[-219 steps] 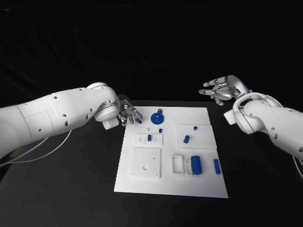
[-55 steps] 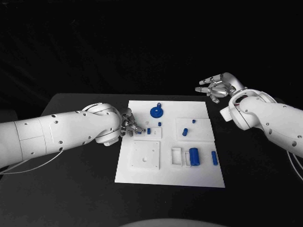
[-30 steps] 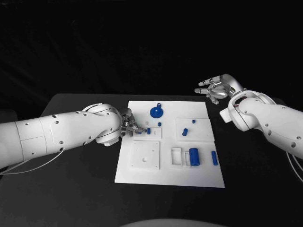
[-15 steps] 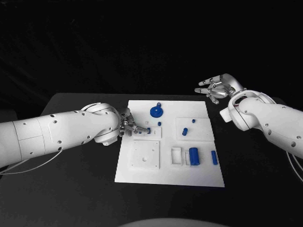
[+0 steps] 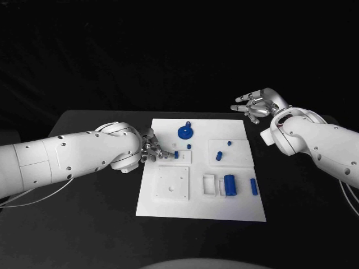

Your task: Assemble the parts on the task board

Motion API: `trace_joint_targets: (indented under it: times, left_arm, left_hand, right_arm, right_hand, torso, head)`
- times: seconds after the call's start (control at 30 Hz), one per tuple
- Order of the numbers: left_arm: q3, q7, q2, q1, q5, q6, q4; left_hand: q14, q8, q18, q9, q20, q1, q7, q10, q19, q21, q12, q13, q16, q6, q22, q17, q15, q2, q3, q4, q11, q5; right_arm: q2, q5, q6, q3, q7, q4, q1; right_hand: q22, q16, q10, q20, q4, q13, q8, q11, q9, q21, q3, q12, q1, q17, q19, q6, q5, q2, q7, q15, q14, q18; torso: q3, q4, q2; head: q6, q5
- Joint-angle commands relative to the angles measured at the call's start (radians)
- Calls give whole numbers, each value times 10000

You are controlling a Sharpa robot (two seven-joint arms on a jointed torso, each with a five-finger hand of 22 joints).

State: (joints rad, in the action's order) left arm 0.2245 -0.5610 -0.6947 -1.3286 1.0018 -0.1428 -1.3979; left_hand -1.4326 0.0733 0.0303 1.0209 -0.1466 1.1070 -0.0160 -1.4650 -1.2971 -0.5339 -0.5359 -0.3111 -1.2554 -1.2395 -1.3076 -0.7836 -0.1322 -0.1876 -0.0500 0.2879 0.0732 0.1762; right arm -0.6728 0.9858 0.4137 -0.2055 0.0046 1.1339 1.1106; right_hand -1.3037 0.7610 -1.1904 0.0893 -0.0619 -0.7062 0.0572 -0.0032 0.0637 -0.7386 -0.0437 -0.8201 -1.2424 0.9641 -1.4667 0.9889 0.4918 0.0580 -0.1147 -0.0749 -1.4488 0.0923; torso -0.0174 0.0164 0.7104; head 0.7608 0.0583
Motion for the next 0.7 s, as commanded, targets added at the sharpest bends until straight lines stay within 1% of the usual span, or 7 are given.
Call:
trace_joint_targets:
  times: [0.03, 0.07, 0.27, 0.3, 0.37, 0.5, 0.7]
  left_arm:
    - [7, 147, -60, 54, -379, -5, -73]
    - [-14, 187, -82, 54, -433, -45, -95]
    - [-373, 439, -192, 51, -764, -252, -191]
    - [-505, 501, -221, 47, -883, -296, -209]
    - [-650, 570, -241, 32, -1004, -328, -215]
    - [-869, 748, -254, -80, -1288, -390, -202]
    - [-989, 896, -227, -263, -1548, -468, -124]
  left_hand:
    - [79, -24, -17, -53, 2, 53, 12, -487, 20, 61, 51, -12, 46, 34, -173, 37, 16, 161, 61, 5, -63, 535]
    - [85, -24, -15, -72, 1, 62, 13, -486, 20, 67, 68, -11, 56, 40, -173, 54, 14, 207, 61, 4, -63, 855]
    - [103, -46, -14, -251, -7, -96, 43, -486, 13, 120, 161, -10, 130, 149, -165, 149, 11, 194, 35, 16, -72, 820]
    - [167, 59, -14, -1467, 12, -97, 114, -506, 23, 218, 351, 8, 227, 255, -166, 254, 40, 177, 20, -7, -102, 772]
    - [261, -25, -2, -2134, 21, -67, 248, -457, 43, 282, 624, 80, 337, 614, -162, 416, 60, 237, 35, 4, -165, 754]
    - [371, 54, 107, -4750, 166, 32, 502, -406, 70, 431, 1467, 292, 455, 1159, -170, 544, 216, 282, -28, -17, -301, 736]
    - [555, 413, 271, -6613, 380, -74, 823, -125, 131, 598, 2351, 943, 525, 1884, -170, 667, 450, 56, -66, 7, -453, -306]
  right_arm:
    - [10, -12, -142, -5, 83, -4, -28]
    - [12, -12, -142, -5, 85, -6, -35]
    - [28, -13, -137, -5, 92, -19, -62]
    - [30, -14, -136, -5, 92, -24, -66]
    - [33, -15, -135, -5, 91, -31, -69]
    - [44, -29, -133, -5, 90, -40, -73]
    - [56, -64, -132, -5, 85, -53, -74]
  right_hand:
    - [8, -52, -9, 65, 61, 9, 55, -19, 15, 35, 7, 15, 88, 5, -542, -69, 33, -3, 11, -21, -40, 174]
    - [8, -52, -9, 65, 61, 9, 55, -19, 15, 35, 7, 15, 88, 5, -542, -69, 33, -3, 11, -21, -40, 174]
    - [13, -54, -19, 65, 83, 20, 57, -19, 16, 43, -1, 29, 97, 5, -542, -69, 37, -3, 12, -20, -42, 174]
    - [13, -54, -19, 65, 83, 20, 57, -19, 16, 43, -1, 29, 97, 5, -542, -69, 37, -3, 12, -20, -42, 174]
    - [14, -54, -20, 65, 96, 20, 56, -19, 15, 43, -8, 30, 111, 5, -542, -71, 37, -1, 13, -20, -44, 175]
    - [14, -54, -20, 65, 96, 20, 56, -19, 15, 43, -8, 30, 111, 5, -542, -71, 37, -1, 13, -20, -44, 175]
    - [16, -56, -21, 64, 134, 20, 58, -17, 16, 41, -24, 29, 136, 5, -542, -73, 36, 3, 13, -18, -43, 174]
  torso:
    - [-2, -12, -2]
    - [0, -13, -3]
    - [-9, -13, -10]
    - [-11, -8, -8]
    - [-18, -9, -11]
    - [-25, -25, -7]
    - [-34, -31, -1]
  head:
    - [-7, -12]
    - [-16, -15]
    - [-44, -45]
    - [-44, -48]
    - [-46, -44]
    - [-90, -24]
    - [-142, 4]
